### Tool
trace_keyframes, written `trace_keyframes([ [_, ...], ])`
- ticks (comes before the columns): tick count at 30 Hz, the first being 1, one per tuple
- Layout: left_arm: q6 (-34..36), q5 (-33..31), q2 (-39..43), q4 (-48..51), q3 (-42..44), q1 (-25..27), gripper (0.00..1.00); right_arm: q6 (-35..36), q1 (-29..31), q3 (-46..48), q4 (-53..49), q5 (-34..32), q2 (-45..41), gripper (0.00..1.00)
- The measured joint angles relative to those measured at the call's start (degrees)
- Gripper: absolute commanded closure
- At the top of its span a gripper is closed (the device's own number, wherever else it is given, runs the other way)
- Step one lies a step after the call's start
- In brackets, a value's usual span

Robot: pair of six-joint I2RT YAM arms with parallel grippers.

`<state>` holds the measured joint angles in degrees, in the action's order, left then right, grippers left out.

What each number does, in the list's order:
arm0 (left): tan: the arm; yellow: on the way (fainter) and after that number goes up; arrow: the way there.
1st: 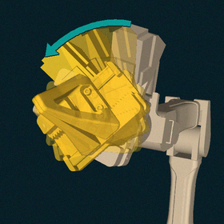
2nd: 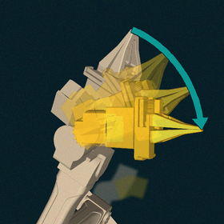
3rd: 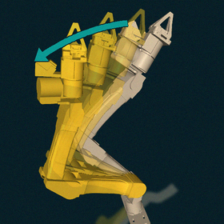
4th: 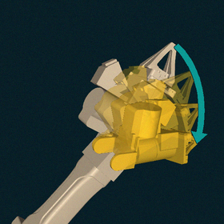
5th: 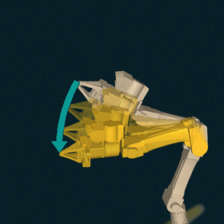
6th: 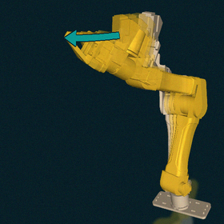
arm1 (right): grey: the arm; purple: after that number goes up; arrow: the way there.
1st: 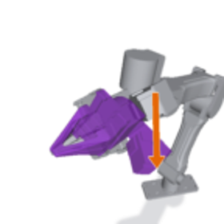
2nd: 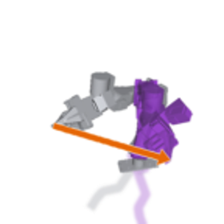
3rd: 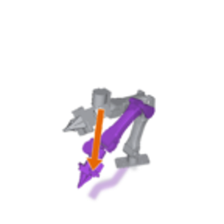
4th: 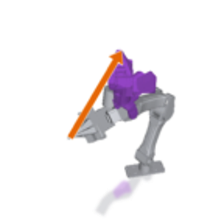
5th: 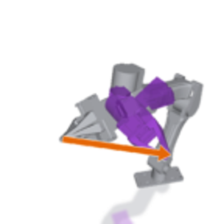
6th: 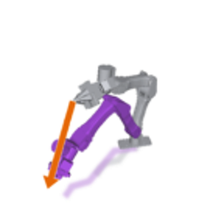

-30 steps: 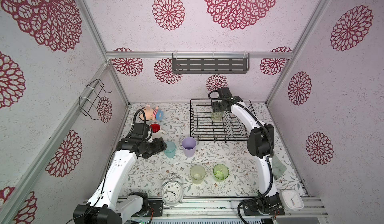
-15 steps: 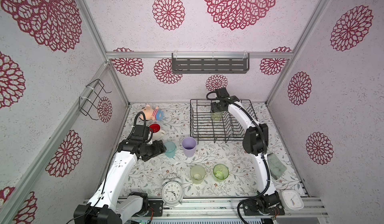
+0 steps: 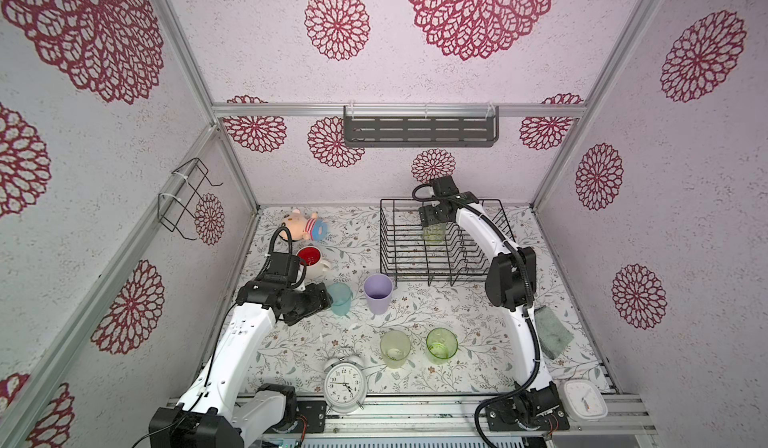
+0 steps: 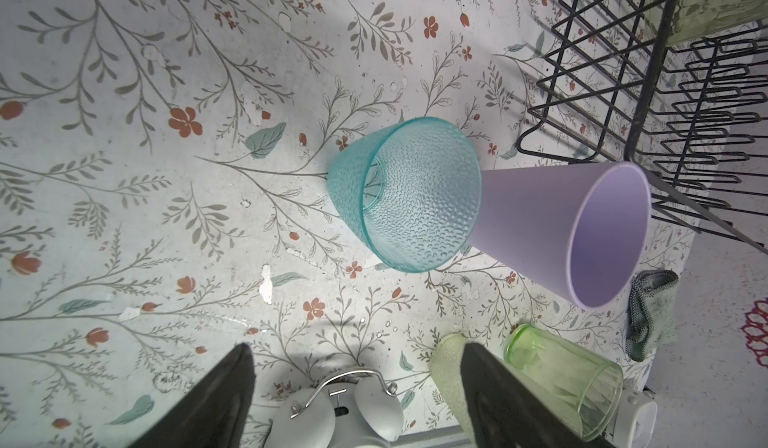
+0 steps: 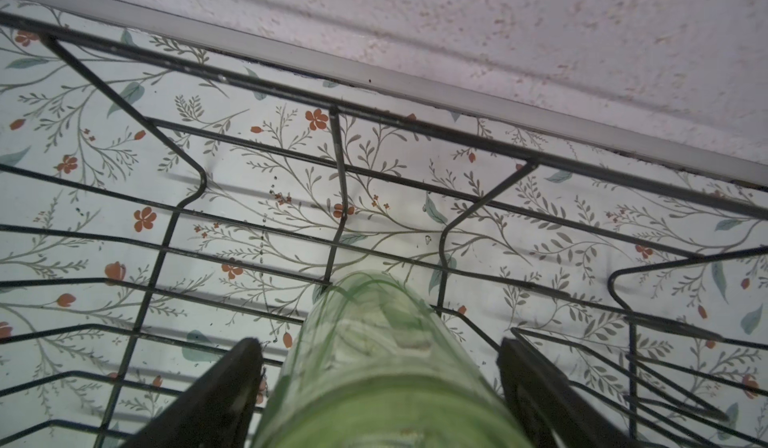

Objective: Load the cups into the dish rack
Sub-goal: 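Set the green cup upright in the rack with the right gripper while the left moves, then grasp the teal cup with the left gripper and lift it toward the right gripper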

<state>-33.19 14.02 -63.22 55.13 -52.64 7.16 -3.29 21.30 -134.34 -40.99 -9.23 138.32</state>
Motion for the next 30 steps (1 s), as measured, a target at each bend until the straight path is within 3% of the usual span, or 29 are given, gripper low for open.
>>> trace_keyframes([
  [8, -1.01, 0.37, 0.79, -0.46, 0.2, 0.0, 0.16, -0.35, 0.02, 2.43, 0.39, 0.48, -2.58, 0.01],
  [22, -2.43, 0.44, 0.96, -0.7, 0.44, 2.05, 0.14, -4.74, 1.03, 34.56, 12.48, 0.17, -32.06, 0.01],
  [30, -4.61, -3.04, -1.99, -2.64, 1.29, 5.01, 0.14, -9.75, 0.7, 58.9, 23.8, -1.92, -49.33, 0.01],
])
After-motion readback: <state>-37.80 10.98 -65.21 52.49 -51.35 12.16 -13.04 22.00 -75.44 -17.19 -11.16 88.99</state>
